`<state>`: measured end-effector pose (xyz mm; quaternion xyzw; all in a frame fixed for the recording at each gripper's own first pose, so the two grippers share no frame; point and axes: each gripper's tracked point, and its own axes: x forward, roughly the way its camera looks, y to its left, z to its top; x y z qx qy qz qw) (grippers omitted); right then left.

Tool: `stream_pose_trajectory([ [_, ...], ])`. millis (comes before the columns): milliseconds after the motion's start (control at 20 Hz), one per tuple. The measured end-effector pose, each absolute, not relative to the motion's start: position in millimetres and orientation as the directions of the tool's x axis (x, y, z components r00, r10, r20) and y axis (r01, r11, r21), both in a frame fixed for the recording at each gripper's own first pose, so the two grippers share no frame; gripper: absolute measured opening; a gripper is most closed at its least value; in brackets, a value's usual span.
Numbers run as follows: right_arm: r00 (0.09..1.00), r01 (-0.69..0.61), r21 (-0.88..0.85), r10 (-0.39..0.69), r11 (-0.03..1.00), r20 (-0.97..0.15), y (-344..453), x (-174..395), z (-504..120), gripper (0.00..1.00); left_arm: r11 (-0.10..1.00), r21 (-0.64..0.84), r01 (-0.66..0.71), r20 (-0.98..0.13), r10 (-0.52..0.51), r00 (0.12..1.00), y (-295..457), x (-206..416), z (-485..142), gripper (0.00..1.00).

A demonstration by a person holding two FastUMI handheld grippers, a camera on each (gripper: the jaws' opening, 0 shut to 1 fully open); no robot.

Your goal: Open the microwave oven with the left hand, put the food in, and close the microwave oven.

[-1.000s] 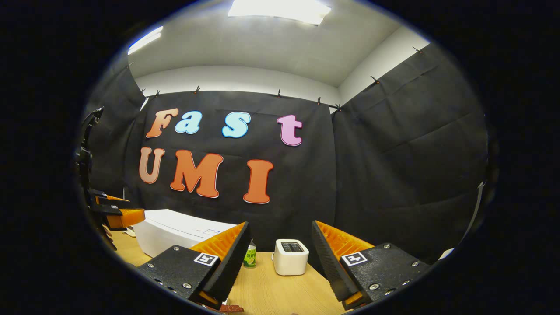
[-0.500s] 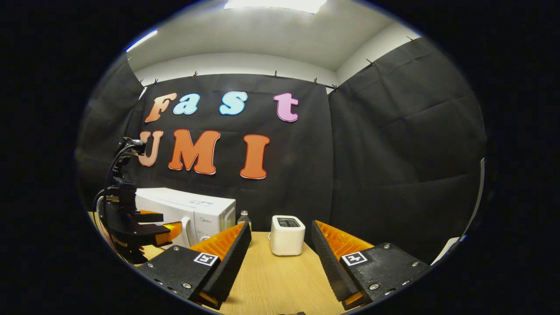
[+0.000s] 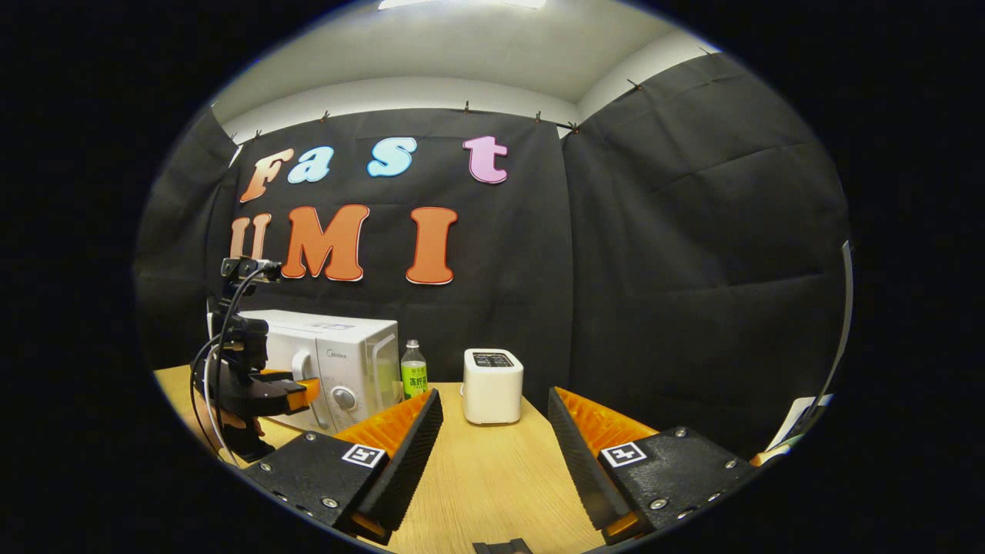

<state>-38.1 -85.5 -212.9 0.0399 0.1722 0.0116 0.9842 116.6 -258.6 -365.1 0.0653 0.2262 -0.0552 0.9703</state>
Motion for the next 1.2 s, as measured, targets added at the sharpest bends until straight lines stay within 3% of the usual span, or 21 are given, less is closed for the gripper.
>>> stream_pose_trajectory([
  [50, 0.939, -0.006, 0.086, 0.035, 0.996, -0.343, -86.6, -38.5, -215.3, 0.87, 0.986, 0.086, 0.143, -0.447, -0.090, 0.890, -263.3, 117.1, -366.5, 0.57],
  [150, 0.935, -0.005, 0.096, 0.038, 0.995, -0.352, -85.7, -38.9, -220.4, 0.87, 0.986, 0.076, 0.146, -0.447, -0.097, 0.889, -269.8, 116.8, -369.0, 0.35],
  [250, 0.932, -0.004, 0.098, 0.039, 0.995, -0.361, -84.5, -40.2, -224.7, 0.87, 0.986, 0.079, 0.150, -0.452, -0.099, 0.887, -270.3, 114.8, -369.9, 0.25],
  [300, 0.930, -0.002, 0.098, 0.038, 0.995, -0.365, -84.0, -40.3, -226.6, 0.87, 0.985, 0.074, 0.157, -0.457, -0.107, 0.883, -270.9, 113.1, -369.9, 0.15],
  [700, 0.927, -0.035, 0.072, 0.060, 0.997, -0.371, -70.5, -46.5, -229.2, 0.87, 0.988, 0.036, 0.147, -0.447, -0.115, 0.887, -270.2, 103.8, -366.9, 0.16],
  [850, 0.924, -0.036, 0.054, 0.054, 0.998, -0.380, -72.0, -47.8, -234.3, 0.87, 0.989, 0.010, 0.149, -0.443, -0.130, 0.887, -270.0, 98.5, -365.0, 0.07],
  [1100, 0.915, -0.034, 0.072, 0.060, 0.997, -0.398, -68.8, -47.7, -242.4, 0.87, 0.987, 0.010, 0.160, -0.447, -0.138, 0.884, -271.5, 97.5, -365.0, 0.14],
  [1200, 0.916, -0.034, 0.072, 0.060, 0.997, -0.397, -68.8, -48.4, -243.3, 0.87, 0.987, 0.018, 0.159, -0.439, -0.135, 0.888, -271.8, 97.6, -365.1, 0.08],
])
